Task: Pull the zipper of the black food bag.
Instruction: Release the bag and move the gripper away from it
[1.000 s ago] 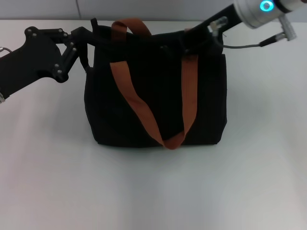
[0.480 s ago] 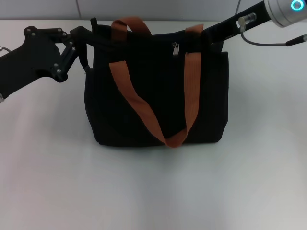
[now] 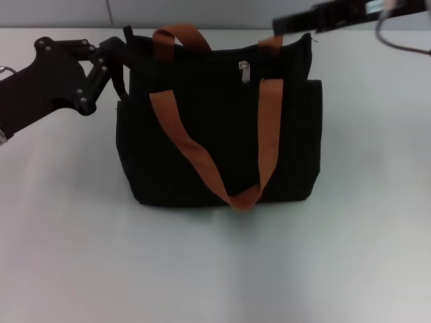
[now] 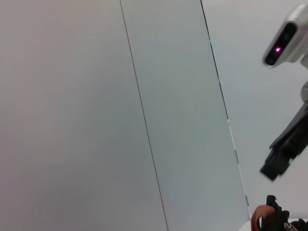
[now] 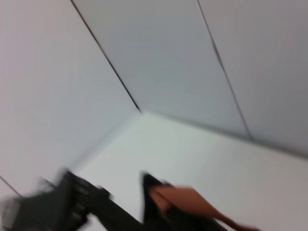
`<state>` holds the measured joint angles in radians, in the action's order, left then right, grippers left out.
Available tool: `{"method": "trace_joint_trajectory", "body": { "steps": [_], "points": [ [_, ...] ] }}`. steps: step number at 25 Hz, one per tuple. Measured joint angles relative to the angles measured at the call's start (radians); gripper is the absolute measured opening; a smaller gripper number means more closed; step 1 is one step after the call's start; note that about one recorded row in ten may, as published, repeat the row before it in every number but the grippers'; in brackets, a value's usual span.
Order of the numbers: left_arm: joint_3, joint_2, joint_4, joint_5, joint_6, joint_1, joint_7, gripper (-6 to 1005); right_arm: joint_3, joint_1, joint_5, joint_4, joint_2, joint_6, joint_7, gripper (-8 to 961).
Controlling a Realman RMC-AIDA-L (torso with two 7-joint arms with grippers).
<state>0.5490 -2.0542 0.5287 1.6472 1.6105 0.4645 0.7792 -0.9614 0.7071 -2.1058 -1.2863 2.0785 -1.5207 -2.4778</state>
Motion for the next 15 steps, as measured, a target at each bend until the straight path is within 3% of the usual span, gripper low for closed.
{"method": "trace_joint_trajectory", "body": {
  "steps": [2,5,6,7,8,10,11,15],
  "points": [
    [0.0,-0.001,0.0,0.0,0.0,0.0,0.01,45,0.048,-0.042,0.106,0.017,-0.001,-0.009,0.093,8],
    [0.0,-0.001,-0.001,0.0,-0.001,0.0,0.016,49,0.144,-0.114,0.31,0.109,-0.005,-0.075,0.326,118],
    [0.0,-0.001,-0.001,0.0,-0.001,-0.001,0.019,50,0.144,-0.114,0.31,0.109,-0.005,-0.075,0.326,154],
    [0.0,-0.001,-0.002,0.0,-0.001,-0.001,0.022,51,0.176,-0.143,0.408,0.188,-0.018,-0.133,0.455,191],
    [0.0,-0.001,-0.003,0.0,-0.001,-0.002,0.025,53,0.176,-0.143,0.408,0.188,-0.018,-0.133,0.455,237],
    [0.0,-0.001,-0.005,0.0,-0.001,-0.002,0.03,55,0.197,-0.172,0.511,0.358,-0.055,-0.227,0.647,330],
    [0.0,-0.001,-0.006,0.001,-0.001,-0.002,0.036,56,0.197,-0.172,0.511,0.358,-0.055,-0.227,0.647,377],
    [0.001,-0.003,-0.006,0.004,-0.002,-0.003,0.05,61,0.203,-0.189,0.543,0.584,-0.083,-0.283,0.879,498]
  ]
}}
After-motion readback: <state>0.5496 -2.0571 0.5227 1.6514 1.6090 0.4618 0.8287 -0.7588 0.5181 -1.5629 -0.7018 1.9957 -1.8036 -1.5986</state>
